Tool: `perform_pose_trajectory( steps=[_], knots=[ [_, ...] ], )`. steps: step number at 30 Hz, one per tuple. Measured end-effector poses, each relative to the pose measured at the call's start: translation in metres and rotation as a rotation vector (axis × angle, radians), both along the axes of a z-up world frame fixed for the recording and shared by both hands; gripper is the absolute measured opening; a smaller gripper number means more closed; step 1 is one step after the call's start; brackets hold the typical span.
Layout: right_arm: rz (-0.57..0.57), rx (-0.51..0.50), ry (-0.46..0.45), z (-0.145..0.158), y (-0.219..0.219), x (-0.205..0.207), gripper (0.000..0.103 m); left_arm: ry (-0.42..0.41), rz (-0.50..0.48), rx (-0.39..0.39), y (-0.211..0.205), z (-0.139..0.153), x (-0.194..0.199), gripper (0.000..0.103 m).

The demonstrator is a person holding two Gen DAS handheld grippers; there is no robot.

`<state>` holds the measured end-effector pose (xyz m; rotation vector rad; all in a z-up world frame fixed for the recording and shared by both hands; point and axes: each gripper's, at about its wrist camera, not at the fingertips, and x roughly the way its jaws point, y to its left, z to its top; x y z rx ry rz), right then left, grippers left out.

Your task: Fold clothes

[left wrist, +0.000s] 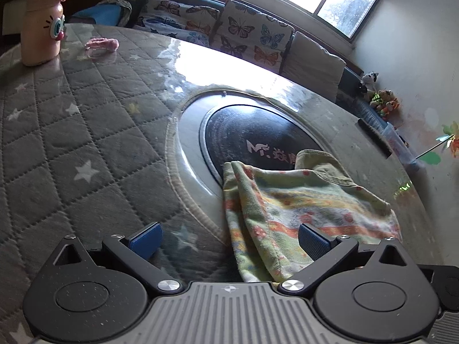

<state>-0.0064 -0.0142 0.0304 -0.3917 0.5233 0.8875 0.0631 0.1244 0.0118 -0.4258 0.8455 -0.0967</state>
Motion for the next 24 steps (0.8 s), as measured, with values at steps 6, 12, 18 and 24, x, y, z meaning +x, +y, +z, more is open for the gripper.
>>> perform_pose_trajectory(
  steps=[6, 12, 18, 24],
  knots=[
    [-0.024, 0.066, 0.015, 0.013, -0.017, 0.003, 0.01, 0.016, -0.03, -0.101, -0.008, 0.0, 0.011, 0.085],
    [-0.013, 0.086, 0.03, 0.015, -0.03, 0.004, 0.01, 0.022, -0.067, -0.144, -0.02, -0.006, 0.018, 0.048],
    [-0.013, 0.105, 0.063, 0.013, -0.045, 0.006, 0.015, 0.027, -0.065, -0.134, -0.02, -0.01, 0.023, 0.022],
    [-0.102, 0.116, 0.091, 0.01, -0.072, 0.012, 0.025, 0.026, -0.066, -0.13, -0.02, -0.01, 0.022, 0.022]
  ],
)
